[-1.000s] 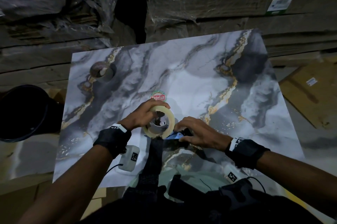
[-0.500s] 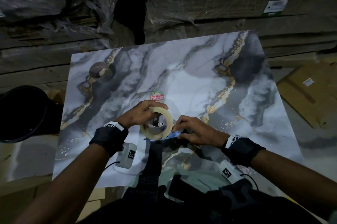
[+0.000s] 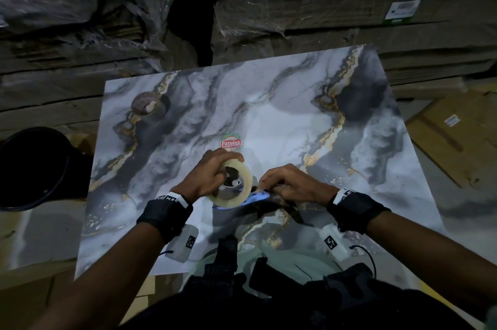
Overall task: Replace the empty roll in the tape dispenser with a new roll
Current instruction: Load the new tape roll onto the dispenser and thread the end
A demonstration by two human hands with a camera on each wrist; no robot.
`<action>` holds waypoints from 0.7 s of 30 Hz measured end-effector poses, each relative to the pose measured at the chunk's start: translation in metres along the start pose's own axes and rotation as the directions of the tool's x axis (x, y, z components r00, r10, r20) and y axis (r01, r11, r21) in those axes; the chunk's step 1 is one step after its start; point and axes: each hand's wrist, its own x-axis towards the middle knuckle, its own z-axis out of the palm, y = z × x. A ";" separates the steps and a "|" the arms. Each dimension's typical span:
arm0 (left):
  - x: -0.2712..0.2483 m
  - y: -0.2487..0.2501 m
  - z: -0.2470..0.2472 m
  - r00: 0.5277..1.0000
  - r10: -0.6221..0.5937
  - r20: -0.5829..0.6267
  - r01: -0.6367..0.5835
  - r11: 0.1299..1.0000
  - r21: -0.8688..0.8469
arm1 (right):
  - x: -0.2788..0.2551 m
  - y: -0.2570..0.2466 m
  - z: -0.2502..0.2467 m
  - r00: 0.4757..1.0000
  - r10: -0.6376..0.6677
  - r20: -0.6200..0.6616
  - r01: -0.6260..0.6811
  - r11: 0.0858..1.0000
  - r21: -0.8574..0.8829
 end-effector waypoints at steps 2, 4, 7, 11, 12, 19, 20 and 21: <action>-0.005 -0.001 0.005 1.000 0.017 -0.024 -0.016 0.999 0.052 | 0.005 0.001 0.000 1.000 0.022 -0.018 -0.021 0.999 0.034; -0.007 0.000 0.008 0.998 0.044 -0.039 -0.041 0.995 0.091 | 0.008 0.003 -0.001 0.996 0.064 -0.058 -0.062 0.997 0.035; -0.007 0.001 0.010 0.997 0.043 -0.060 -0.034 0.990 0.137 | 0.010 0.006 0.000 0.992 0.081 -0.094 -0.079 0.997 0.024; -0.008 0.004 0.013 0.996 0.055 -0.072 -0.040 0.980 0.194 | 0.013 0.009 0.004 0.997 0.018 -0.080 -0.020 0.999 -0.027; -0.008 0.005 0.012 0.996 0.064 -0.066 -0.048 0.976 0.213 | 0.014 0.011 0.005 0.997 0.000 -0.075 -0.003 0.999 -0.037; -0.010 0.009 0.012 0.995 0.008 -0.099 0.023 0.953 0.301 | 0.019 0.006 0.005 0.999 -0.024 -0.046 0.018 0.990 -0.139; -0.011 0.011 0.013 0.993 -0.005 -0.115 0.041 0.948 0.314 | 0.019 0.005 0.005 0.999 -0.024 -0.042 0.018 0.987 -0.157; -0.013 0.013 0.014 0.991 -0.018 -0.131 0.060 0.944 0.326 | 0.018 0.005 0.006 0.999 -0.020 -0.044 0.012 0.985 -0.170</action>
